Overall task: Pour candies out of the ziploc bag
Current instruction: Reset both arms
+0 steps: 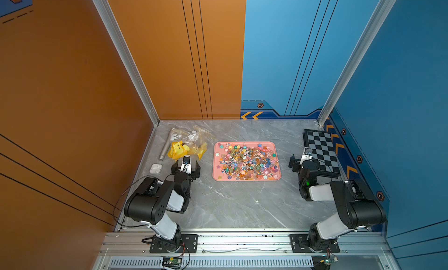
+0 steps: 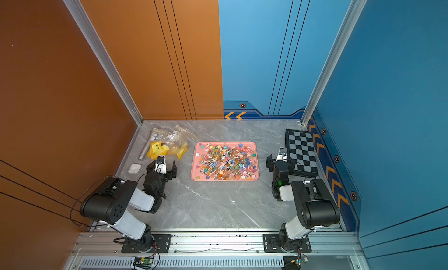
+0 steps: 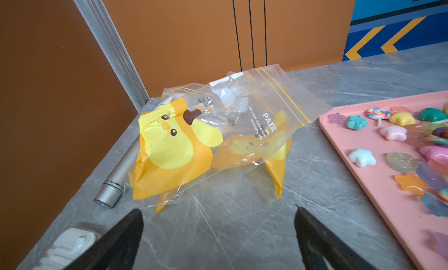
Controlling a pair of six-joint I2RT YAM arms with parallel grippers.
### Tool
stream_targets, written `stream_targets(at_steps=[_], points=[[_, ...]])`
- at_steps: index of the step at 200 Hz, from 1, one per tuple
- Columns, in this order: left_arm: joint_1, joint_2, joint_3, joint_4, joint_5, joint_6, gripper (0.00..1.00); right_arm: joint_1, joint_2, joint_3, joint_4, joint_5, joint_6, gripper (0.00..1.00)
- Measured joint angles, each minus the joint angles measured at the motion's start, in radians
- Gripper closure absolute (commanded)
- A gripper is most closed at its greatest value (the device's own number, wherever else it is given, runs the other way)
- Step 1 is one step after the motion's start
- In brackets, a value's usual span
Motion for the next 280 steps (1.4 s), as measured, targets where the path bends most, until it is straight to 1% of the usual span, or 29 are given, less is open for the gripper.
stream_targets(at_steps=[38,55,74,90,122,280], points=[[0.063,-0.028,0.125,-0.206,0.064,-0.034,0.02,0.000,0.000,0.000,0.000,0.000,0.000,0.00],[0.109,-0.032,0.177,-0.291,0.108,-0.068,0.02,0.000,0.000,0.000,0.000,0.000,0.000,0.00],[0.148,-0.035,0.192,-0.342,0.135,-0.098,0.02,0.000,0.000,0.000,0.000,0.000,0.000,0.00],[0.153,-0.035,0.192,-0.379,0.148,-0.111,0.02,0.000,0.000,0.000,0.000,0.000,0.000,0.00],[0.153,-0.036,0.192,-0.408,0.166,-0.122,0.02,0.000,0.000,0.000,0.000,0.000,0.000,0.00],[0.145,-0.036,0.192,-0.416,0.166,-0.127,0.02,0.000,0.000,0.000,0.000,0.000,0.000,0.00]])
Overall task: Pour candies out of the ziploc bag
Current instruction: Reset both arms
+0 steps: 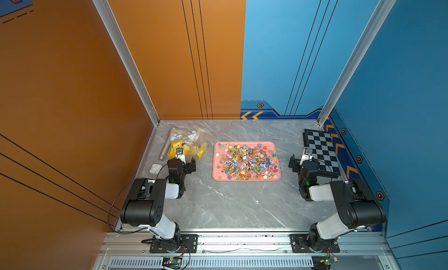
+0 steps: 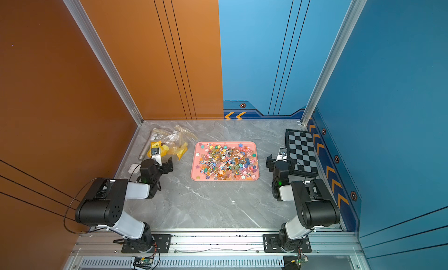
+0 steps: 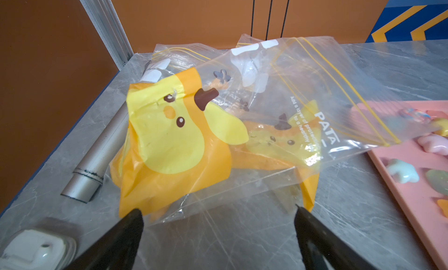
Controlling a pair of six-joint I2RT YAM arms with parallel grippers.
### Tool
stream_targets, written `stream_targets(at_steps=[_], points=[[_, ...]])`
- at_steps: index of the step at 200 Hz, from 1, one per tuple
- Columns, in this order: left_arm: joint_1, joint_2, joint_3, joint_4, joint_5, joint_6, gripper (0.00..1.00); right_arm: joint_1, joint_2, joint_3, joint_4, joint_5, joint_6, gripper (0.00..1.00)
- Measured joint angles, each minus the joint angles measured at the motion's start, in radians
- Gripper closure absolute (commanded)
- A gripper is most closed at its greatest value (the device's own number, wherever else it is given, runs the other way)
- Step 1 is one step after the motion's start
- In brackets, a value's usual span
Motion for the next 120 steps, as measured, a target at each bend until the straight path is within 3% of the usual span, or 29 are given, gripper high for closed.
stream_targets(at_steps=[120], points=[[0.000,0.000,0.000,0.000,0.000,0.000,0.02,-0.012,0.000,0.000,-0.026,-0.027,0.013,0.00]])
